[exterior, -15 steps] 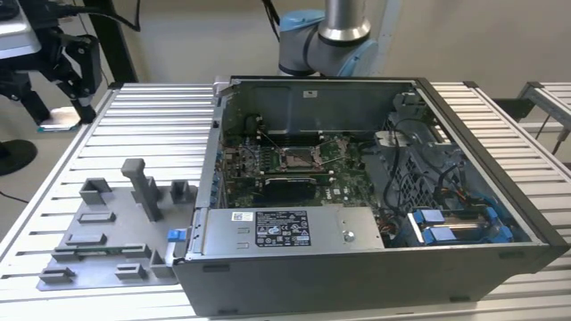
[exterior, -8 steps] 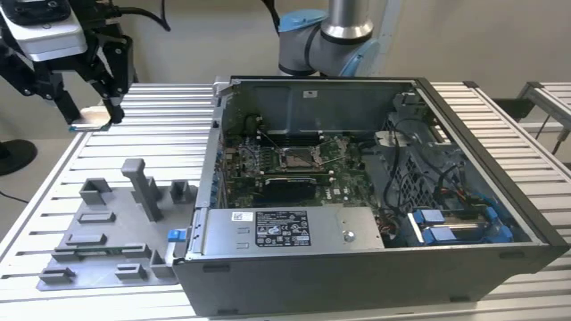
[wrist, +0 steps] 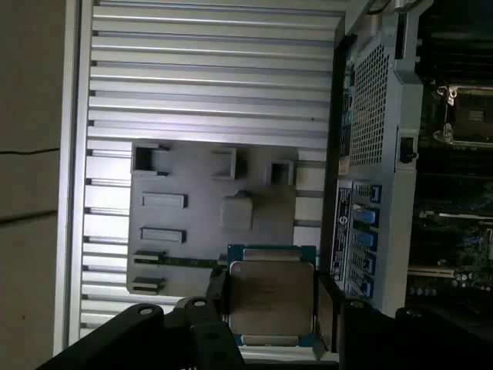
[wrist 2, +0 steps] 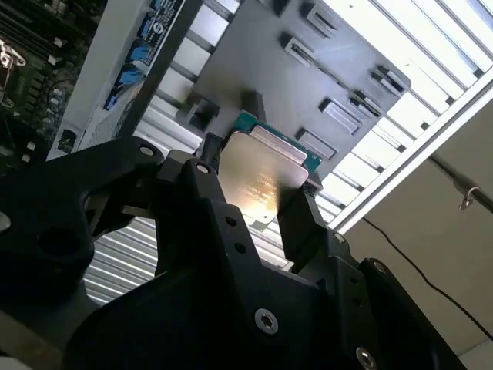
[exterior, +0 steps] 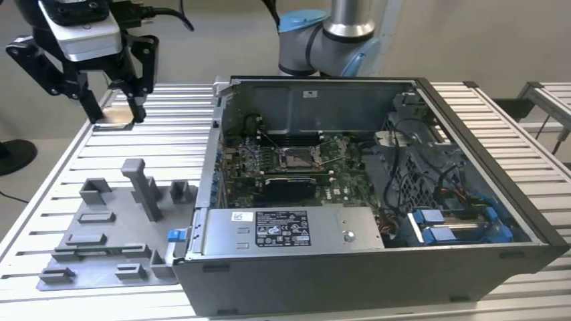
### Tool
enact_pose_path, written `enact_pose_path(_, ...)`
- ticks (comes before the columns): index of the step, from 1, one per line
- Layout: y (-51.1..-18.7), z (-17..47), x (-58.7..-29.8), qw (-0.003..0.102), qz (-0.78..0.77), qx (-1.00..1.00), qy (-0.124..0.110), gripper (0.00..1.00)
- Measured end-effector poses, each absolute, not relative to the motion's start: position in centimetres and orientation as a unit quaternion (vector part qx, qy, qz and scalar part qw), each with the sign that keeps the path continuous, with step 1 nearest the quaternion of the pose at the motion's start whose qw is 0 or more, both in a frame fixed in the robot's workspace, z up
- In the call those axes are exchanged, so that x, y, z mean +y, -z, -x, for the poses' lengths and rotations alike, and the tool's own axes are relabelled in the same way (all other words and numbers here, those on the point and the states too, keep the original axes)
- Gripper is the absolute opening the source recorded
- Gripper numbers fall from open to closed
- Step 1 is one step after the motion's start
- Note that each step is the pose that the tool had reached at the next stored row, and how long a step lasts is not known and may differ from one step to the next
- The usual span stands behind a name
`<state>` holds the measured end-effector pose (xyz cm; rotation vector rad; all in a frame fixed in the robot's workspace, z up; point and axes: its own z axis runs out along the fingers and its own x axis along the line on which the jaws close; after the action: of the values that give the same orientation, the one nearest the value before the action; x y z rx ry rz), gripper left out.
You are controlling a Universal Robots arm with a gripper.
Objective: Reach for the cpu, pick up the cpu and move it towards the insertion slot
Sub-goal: 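Pick up the cpu and move it towards the insertion slot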
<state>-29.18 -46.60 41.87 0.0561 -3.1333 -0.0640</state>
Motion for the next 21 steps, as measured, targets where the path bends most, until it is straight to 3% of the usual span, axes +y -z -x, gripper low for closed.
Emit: enact_pose_path(21,-41.9,19.8,-46.6,0.004,-0.018,-1.0,0.02,0.0)
